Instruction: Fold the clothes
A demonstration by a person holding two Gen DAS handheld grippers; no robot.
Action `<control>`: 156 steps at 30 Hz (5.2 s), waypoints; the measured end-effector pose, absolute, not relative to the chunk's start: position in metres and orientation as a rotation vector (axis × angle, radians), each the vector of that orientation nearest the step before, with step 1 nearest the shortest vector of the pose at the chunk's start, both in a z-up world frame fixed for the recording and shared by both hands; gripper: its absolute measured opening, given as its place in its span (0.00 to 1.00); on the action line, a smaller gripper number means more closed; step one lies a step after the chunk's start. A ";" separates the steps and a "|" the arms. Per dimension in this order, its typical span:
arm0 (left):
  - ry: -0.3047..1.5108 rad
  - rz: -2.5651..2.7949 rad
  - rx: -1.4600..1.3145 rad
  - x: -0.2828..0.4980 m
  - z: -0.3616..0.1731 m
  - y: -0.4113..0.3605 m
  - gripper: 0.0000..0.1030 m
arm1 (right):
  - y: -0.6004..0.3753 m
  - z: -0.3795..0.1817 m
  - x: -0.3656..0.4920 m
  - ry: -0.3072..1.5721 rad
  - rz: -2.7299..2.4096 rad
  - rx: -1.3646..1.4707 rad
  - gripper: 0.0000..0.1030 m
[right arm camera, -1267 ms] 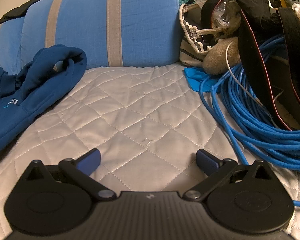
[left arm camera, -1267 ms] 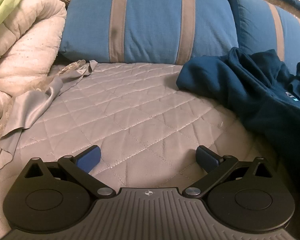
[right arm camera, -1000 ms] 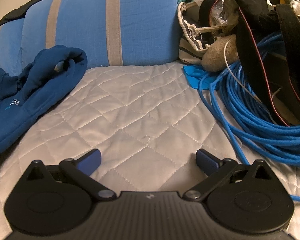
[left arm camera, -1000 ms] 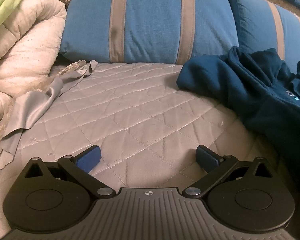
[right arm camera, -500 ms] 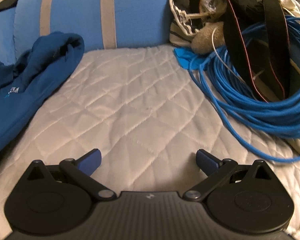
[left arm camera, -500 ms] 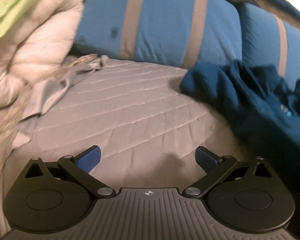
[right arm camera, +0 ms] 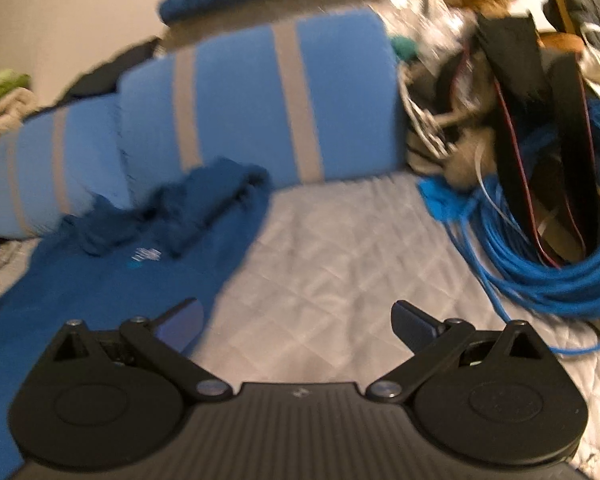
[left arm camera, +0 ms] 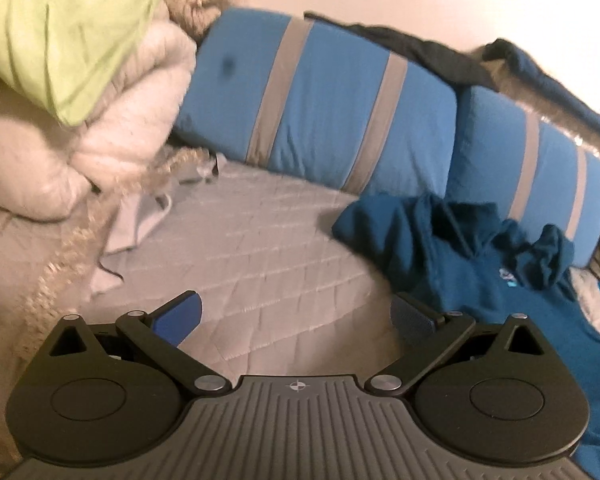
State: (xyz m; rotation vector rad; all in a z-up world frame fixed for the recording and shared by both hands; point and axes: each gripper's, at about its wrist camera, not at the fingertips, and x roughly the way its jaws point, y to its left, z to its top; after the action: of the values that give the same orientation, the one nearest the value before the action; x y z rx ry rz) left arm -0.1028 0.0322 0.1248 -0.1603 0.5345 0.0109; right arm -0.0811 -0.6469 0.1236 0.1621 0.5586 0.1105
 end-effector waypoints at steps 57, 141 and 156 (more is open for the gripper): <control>0.410 -0.159 -0.235 -0.218 0.276 0.025 1.00 | -0.702 0.260 -0.205 0.442 0.150 0.179 1.00; 0.766 -0.398 -0.621 -0.205 0.134 0.004 0.87 | -0.634 0.137 -0.209 0.871 0.185 0.523 0.04; 0.754 -0.338 -0.400 -0.221 0.161 -0.036 0.05 | -0.629 0.150 -0.214 0.825 0.216 0.498 0.04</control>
State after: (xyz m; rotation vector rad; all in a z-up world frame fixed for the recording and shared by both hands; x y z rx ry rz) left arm -0.2212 -0.0362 0.1610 -0.3997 0.7540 -0.3383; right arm -0.2141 -0.6287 0.1503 0.4978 0.8247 0.2159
